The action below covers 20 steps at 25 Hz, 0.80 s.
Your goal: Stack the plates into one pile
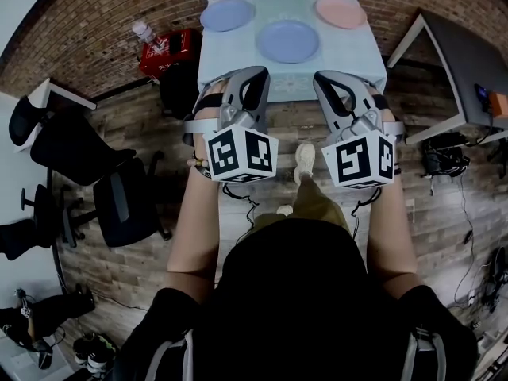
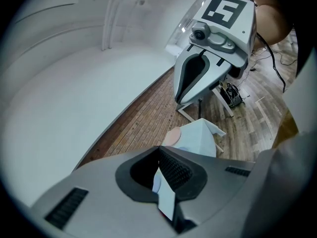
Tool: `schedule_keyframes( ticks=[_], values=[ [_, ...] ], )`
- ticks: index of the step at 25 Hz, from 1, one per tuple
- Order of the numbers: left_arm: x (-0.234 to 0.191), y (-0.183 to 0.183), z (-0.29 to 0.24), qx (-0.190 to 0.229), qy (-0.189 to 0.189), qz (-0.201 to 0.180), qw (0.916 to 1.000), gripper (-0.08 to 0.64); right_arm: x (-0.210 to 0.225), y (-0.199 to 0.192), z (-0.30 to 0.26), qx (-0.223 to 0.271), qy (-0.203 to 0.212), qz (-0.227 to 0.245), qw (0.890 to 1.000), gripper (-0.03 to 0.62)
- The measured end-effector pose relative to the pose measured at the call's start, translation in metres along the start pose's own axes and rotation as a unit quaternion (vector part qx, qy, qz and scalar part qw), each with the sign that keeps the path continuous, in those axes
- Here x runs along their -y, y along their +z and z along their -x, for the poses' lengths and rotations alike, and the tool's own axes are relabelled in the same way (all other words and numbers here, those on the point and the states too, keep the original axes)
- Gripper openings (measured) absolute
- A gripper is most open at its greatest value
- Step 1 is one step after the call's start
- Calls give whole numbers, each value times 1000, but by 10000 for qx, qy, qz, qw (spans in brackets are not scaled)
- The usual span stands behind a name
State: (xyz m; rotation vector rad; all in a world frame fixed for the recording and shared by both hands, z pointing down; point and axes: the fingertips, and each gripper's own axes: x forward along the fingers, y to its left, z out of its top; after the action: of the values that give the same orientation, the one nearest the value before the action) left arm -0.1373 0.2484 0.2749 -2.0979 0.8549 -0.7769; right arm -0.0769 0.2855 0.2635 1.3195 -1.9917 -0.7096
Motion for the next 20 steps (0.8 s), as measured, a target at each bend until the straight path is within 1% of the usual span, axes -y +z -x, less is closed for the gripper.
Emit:
schedule_keyframes(
  ticks=[3,8,16,20],
  values=[
    [-5,-7,-17,-20,-9,-1,10000,21,6,-6,-19,7,14,-1,10000,34],
    [-26,-21,-55,-112,-7,-7,9999,21,25,-15,-63,84,113,-14,9999,35],
    [-68,-47,-134,-375,105,115,9992,21,69,-36,-148,287,351,19,9990,35],
    [-83,-63,-177,-528,97,155,9984,21,88,-52,-192,344,506,27,9981,35]
  ],
)
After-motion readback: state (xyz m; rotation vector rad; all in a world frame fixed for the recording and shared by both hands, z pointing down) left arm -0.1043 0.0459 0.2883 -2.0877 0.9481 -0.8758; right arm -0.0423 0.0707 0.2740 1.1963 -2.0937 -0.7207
